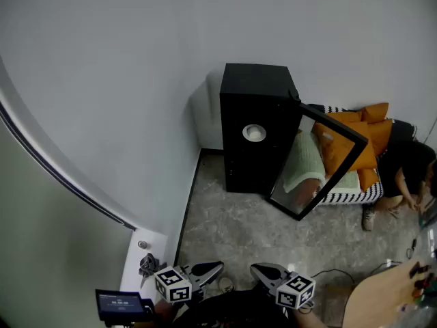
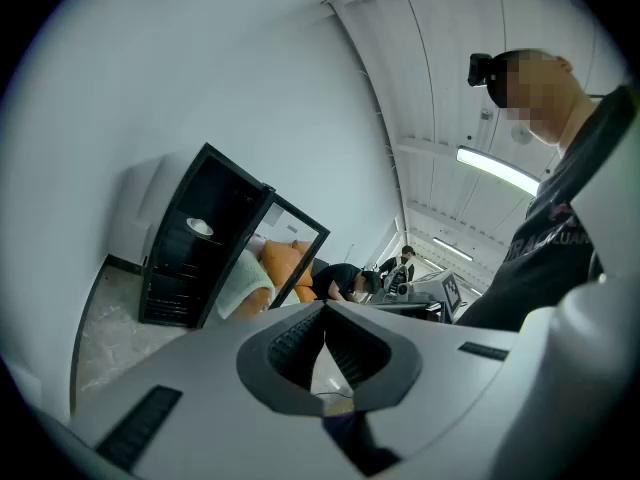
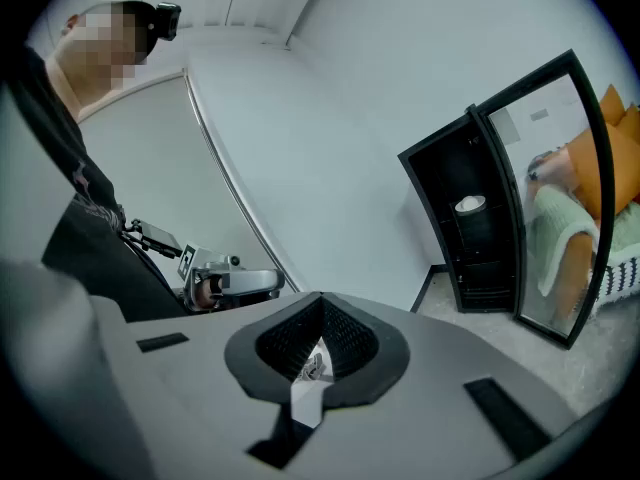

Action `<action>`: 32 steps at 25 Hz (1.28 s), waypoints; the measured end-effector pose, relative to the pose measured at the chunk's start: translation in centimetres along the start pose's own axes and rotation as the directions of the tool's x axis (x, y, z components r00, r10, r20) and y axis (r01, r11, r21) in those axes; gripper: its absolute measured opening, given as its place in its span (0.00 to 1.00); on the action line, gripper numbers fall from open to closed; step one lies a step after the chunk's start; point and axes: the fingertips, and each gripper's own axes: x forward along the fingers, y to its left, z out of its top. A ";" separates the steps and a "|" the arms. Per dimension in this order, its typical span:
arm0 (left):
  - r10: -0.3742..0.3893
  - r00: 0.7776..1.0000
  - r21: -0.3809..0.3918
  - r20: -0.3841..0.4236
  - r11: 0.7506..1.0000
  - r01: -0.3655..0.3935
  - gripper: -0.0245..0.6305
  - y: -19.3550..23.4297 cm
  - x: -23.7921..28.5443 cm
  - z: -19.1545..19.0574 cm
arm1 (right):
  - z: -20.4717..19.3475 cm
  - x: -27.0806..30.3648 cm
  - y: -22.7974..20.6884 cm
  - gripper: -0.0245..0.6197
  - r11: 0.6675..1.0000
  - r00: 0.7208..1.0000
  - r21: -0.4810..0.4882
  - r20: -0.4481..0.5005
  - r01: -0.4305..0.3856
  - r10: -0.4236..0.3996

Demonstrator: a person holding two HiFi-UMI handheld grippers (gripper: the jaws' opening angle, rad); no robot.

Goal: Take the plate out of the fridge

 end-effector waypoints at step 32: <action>0.017 0.999 -0.039 0.033 0.999 -0.016 0.04 2.9 -2.0 1.5 | 2.9 2.8 -1.2 0.05 0.998 0.998 0.056 0.051 0.020 -0.023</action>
